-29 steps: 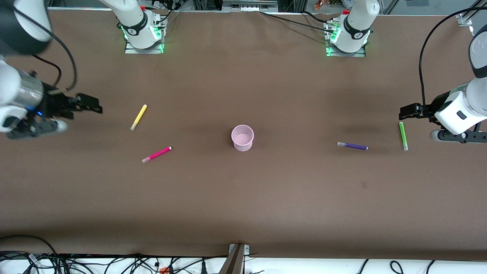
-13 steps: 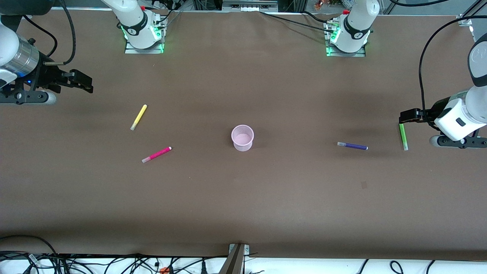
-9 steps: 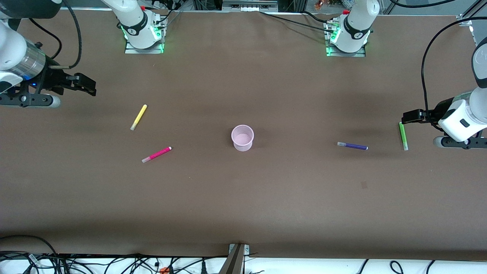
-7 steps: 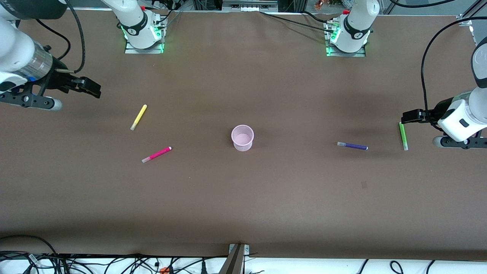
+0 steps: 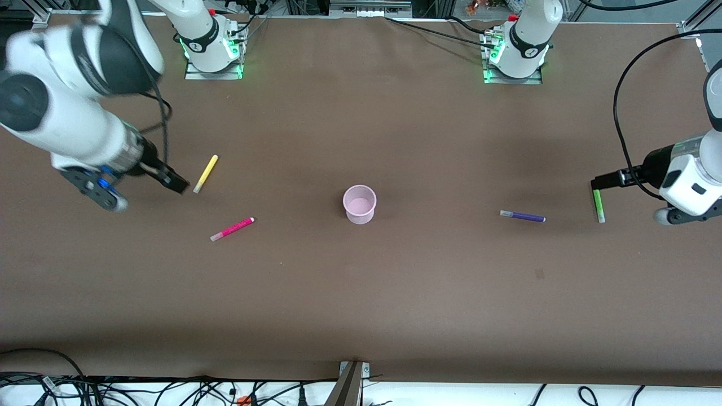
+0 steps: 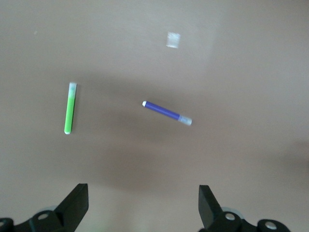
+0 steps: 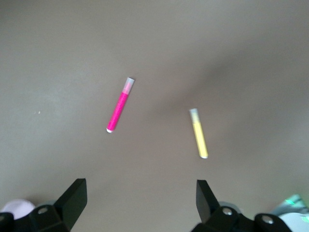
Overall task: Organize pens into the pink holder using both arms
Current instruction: 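Reach the right gripper to the pink marker while the left gripper reaches the blue marker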
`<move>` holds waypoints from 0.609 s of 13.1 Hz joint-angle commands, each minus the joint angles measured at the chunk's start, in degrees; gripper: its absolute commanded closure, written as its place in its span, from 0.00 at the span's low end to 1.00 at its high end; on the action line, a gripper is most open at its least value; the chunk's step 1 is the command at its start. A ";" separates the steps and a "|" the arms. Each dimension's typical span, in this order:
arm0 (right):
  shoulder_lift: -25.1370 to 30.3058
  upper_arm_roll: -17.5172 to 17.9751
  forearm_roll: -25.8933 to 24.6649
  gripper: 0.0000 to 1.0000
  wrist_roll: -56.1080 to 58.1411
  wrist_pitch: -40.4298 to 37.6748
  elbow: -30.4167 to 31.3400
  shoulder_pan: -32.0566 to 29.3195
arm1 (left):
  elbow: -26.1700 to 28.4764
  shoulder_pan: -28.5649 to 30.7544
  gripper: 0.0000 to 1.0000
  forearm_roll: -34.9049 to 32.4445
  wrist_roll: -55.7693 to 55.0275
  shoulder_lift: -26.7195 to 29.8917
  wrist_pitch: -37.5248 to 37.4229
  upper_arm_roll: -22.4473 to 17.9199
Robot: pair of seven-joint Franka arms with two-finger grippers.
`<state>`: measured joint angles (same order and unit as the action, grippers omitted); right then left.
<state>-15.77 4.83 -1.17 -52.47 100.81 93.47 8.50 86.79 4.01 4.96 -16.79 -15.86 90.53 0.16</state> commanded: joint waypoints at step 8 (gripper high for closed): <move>-18.14 -0.08 4.69 0.03 -16.96 20.20 0.31 3.54 | 16.82 -1.19 0.00 0.93 -50.07 -8.12 28.98 1.25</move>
<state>-31.90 4.87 2.68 -67.75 118.87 94.37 11.94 99.75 3.85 5.13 -61.41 -24.32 114.91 1.13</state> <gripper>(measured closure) 0.013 0.000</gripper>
